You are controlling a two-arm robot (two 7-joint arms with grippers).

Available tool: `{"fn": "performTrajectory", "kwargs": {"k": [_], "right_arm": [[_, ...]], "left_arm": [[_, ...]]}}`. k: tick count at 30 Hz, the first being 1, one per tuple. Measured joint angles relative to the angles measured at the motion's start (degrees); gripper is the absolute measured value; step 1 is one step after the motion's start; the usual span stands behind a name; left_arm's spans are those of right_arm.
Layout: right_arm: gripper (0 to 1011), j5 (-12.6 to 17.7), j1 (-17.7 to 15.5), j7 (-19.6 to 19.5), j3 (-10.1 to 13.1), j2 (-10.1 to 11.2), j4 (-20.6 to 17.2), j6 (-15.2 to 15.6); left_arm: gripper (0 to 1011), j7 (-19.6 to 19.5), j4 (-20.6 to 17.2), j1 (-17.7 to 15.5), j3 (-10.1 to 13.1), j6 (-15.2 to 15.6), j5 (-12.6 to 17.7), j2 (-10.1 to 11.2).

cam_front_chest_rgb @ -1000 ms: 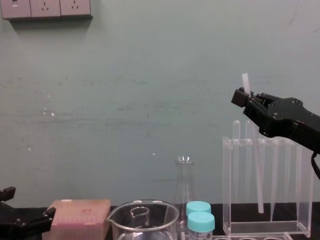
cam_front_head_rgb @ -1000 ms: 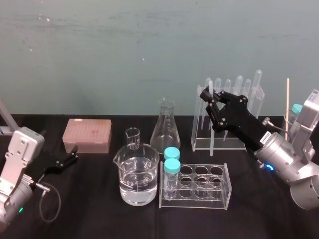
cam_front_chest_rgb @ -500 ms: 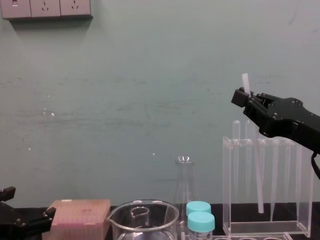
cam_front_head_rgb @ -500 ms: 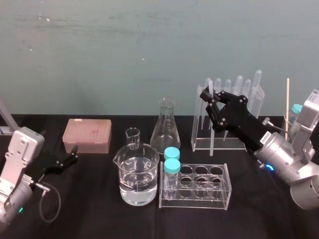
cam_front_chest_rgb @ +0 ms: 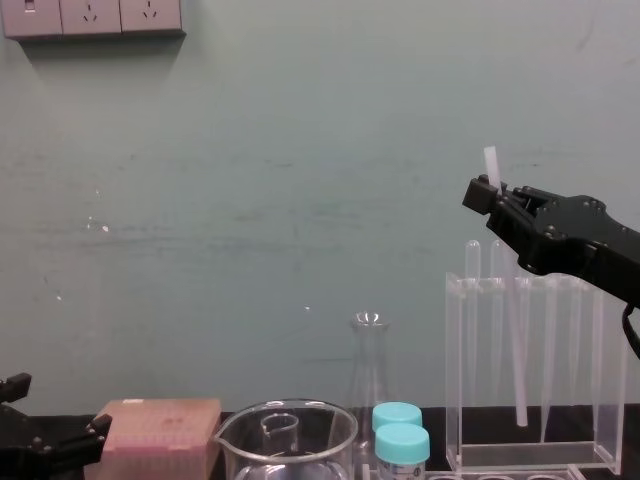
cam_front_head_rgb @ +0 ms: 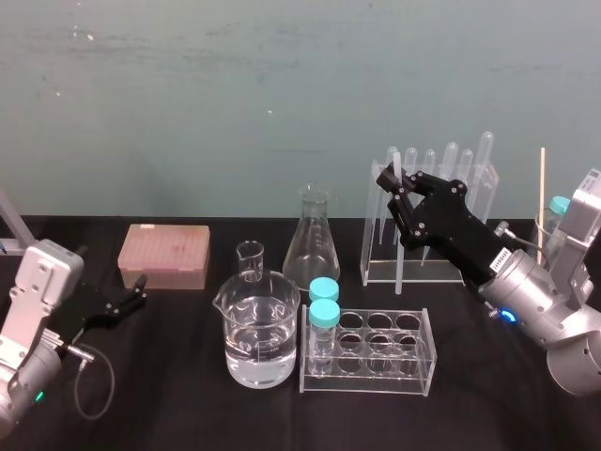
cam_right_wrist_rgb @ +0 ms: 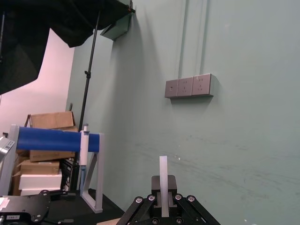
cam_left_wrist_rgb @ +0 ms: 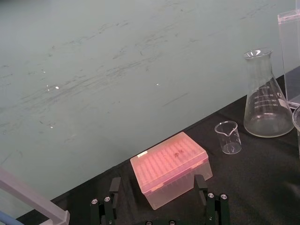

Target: Pick up the stirring rod with one hand, then place it down.

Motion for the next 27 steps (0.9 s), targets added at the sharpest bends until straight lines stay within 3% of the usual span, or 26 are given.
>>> {"fn": "performTrajectory", "kwargs": {"k": [27], "right_arm": [[69,0.0,0.0,0.0,0.0,0.0,0.0,0.0]], "left_arm": [[1000,0.0,0.0,0.0,0.0,0.0,0.0,0.0]]}}
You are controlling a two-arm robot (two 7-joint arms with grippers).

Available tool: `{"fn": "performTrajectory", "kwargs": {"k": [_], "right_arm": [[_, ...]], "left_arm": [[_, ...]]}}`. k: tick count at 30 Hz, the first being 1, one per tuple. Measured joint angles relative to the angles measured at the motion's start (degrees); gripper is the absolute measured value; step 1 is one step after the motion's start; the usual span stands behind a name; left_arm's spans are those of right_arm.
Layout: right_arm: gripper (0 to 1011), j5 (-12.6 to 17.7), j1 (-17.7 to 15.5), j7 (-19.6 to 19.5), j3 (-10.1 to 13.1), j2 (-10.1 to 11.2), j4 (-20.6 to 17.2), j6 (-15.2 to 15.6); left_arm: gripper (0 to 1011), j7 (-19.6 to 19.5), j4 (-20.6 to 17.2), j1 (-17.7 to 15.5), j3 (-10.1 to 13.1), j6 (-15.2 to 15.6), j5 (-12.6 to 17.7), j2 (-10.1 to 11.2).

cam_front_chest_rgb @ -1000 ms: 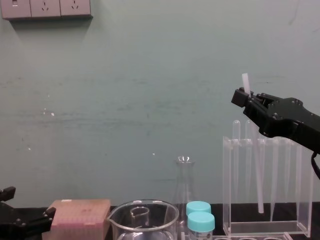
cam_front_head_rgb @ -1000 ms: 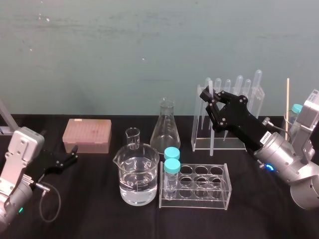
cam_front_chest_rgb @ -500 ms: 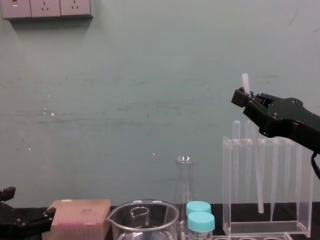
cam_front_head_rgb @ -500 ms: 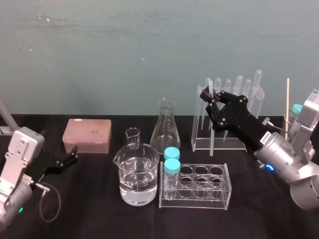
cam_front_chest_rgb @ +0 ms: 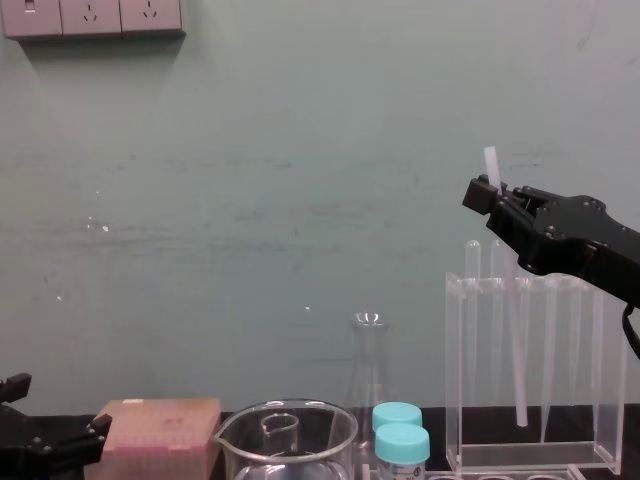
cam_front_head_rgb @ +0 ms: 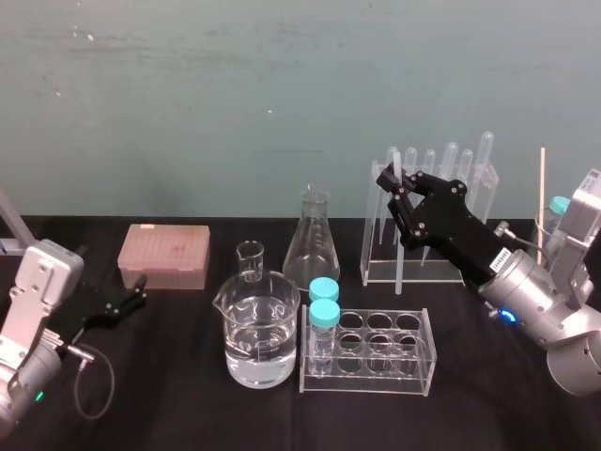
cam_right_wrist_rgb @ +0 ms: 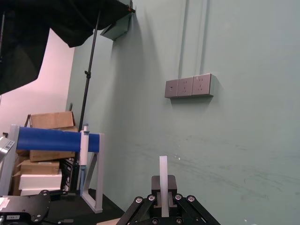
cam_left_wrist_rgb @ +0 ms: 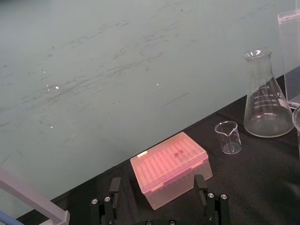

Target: Pick up the stirring rod with one hand, then place it down.

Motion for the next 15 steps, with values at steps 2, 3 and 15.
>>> {"fn": "performTrajectory", "kwargs": {"k": [2,3,15], "right_arm": [[69,0.0,0.0,0.0,0.0,0.0,0.0,0.0],[70,0.0,0.0,0.0,0.0,0.0,0.0,0.0],[69,0.0,0.0,0.0,0.0,0.0,0.0,0.0]], "left_arm": [[1000,0.0,0.0,0.0,0.0,0.0,0.0,0.0],[1000,0.0,0.0,0.0,0.0,0.0,0.0,0.0],[1000,0.0,0.0,0.0,0.0,0.0,0.0,0.0]]}}
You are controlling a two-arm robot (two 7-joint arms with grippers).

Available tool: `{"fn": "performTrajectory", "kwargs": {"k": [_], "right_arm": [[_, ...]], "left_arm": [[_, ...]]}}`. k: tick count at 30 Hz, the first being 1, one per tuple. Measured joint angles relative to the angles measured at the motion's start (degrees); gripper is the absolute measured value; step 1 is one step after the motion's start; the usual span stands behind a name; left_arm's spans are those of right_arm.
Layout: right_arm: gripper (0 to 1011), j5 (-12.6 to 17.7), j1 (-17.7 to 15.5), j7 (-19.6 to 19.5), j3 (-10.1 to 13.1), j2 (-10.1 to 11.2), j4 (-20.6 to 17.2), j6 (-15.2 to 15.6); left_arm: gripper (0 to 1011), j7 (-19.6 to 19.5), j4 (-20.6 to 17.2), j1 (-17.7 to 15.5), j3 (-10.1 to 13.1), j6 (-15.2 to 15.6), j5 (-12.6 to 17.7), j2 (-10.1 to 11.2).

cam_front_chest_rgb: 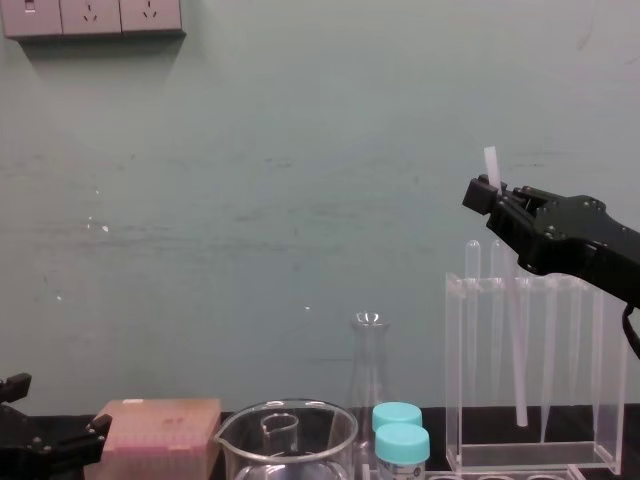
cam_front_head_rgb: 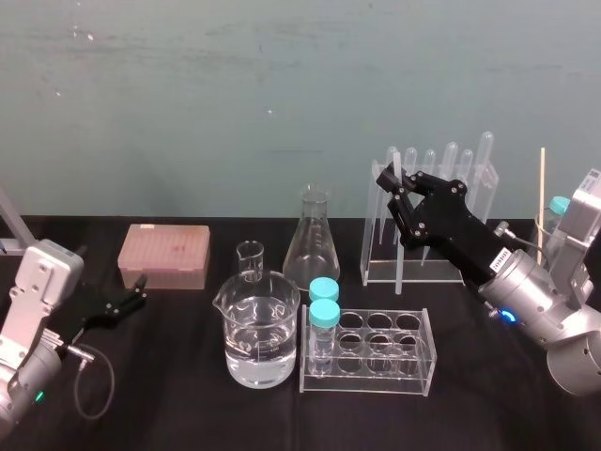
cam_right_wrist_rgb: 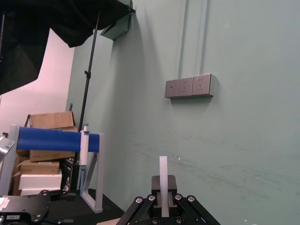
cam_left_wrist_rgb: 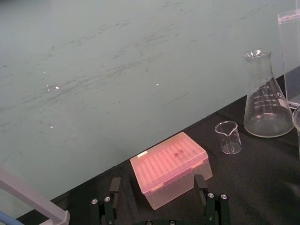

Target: Pick up the stirring rod with one hand, then place it down.

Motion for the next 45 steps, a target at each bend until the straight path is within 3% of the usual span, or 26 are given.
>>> {"fn": "performTrajectory", "kwargs": {"k": [26,45], "right_arm": [[69,0.8,-0.5,1.2,-0.1,1.2,1.0,2.2],[69,0.4,3.6,5.9,-3.0,-0.3,10.4,2.3]], "left_arm": [[1000,0.0,0.0,0.0,0.0,0.0,0.0,0.0],[1000,0.0,0.0,0.0,0.0,0.0,0.0,0.0]]}}
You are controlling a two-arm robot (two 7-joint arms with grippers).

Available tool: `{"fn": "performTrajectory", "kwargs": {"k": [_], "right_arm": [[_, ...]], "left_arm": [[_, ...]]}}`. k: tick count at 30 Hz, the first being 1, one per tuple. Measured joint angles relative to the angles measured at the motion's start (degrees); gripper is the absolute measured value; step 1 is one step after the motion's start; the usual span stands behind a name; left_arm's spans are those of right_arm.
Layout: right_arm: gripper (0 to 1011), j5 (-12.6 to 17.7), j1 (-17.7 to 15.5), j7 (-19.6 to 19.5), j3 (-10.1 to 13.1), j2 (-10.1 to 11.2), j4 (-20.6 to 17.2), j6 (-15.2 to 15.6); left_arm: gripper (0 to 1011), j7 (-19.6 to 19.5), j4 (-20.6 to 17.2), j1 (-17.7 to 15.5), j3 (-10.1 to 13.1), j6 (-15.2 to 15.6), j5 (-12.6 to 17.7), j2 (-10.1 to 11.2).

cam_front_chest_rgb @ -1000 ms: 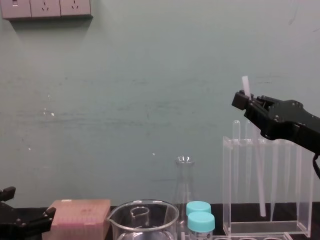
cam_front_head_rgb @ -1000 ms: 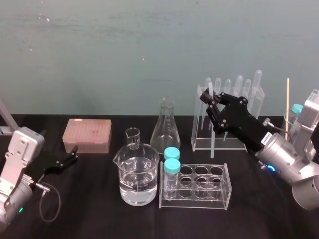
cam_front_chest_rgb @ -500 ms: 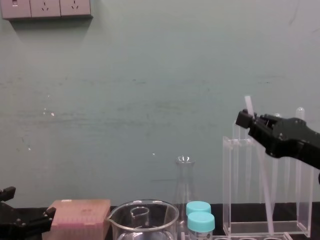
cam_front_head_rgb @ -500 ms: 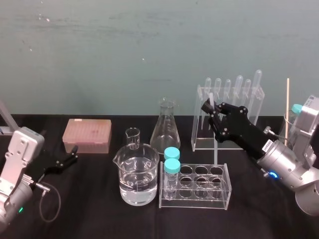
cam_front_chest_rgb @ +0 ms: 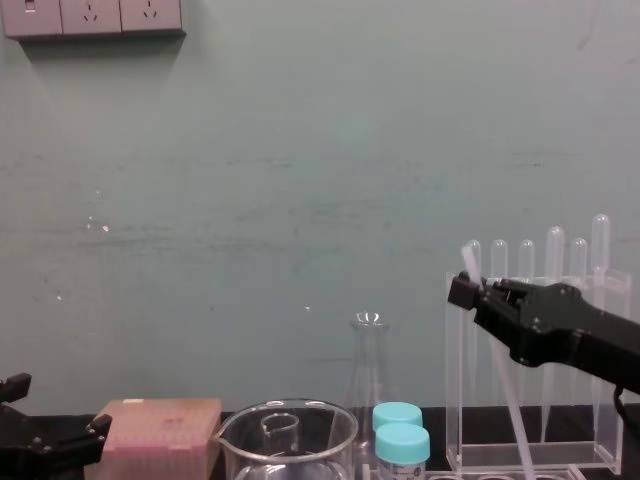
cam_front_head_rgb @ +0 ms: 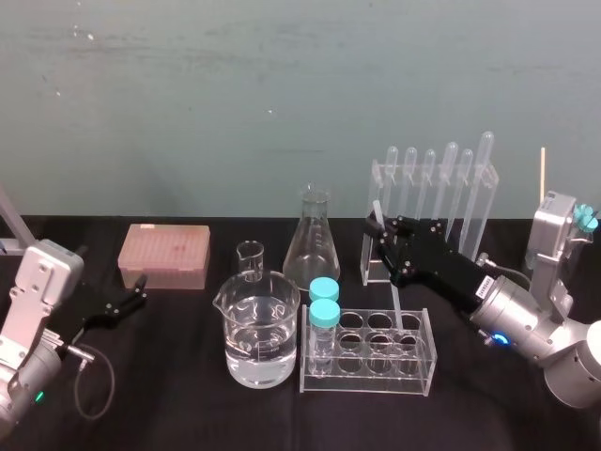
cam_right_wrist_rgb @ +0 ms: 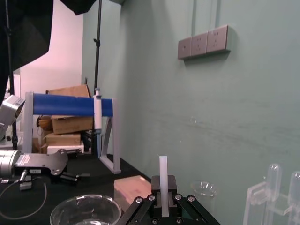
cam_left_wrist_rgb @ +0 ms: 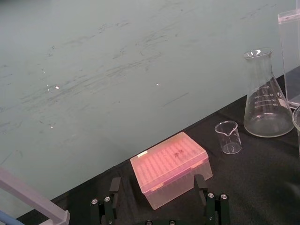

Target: Pick up the stirring rod with one hand, then place it down.

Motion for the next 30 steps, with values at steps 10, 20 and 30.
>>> {"fn": "performTrajectory", "kwargs": {"k": [10,20,30], "right_arm": [[70,-0.7,1.7,0.8,-1.5,-0.4,3.8,2.4],[69,-1.2,2.1,0.8,-2.1,-0.3,4.6,3.7],[75,-1.1,2.0,0.8,-2.0,-0.3,4.4,3.6]], "left_arm": [[1000,0.0,0.0,0.0,0.0,0.0,0.0,0.0],[1000,0.0,0.0,0.0,0.0,0.0,0.0,0.0],[1000,0.0,0.0,0.0,0.0,0.0,0.0,0.0]]}}
